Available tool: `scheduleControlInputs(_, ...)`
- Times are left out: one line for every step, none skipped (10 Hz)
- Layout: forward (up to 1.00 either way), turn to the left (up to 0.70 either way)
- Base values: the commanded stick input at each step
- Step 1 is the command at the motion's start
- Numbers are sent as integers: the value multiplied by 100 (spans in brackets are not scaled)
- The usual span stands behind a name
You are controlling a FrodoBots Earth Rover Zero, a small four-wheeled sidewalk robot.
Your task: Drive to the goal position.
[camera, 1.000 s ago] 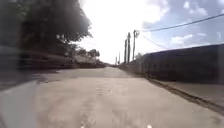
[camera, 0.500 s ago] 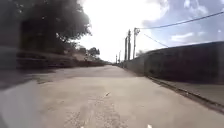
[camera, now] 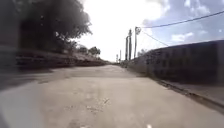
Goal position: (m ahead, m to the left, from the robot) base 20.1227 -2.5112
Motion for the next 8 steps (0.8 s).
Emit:
scheduleControlInputs(70, 0)
scheduleControlInputs(70, 0)
scheduleControlInputs(70, 0)
scheduleControlInputs(70, 0)
scheduleControlInputs(70, 0)
scheduleControlInputs(70, 0)
scheduleControlInputs(70, 0)
scheduleControlInputs(70, 0)
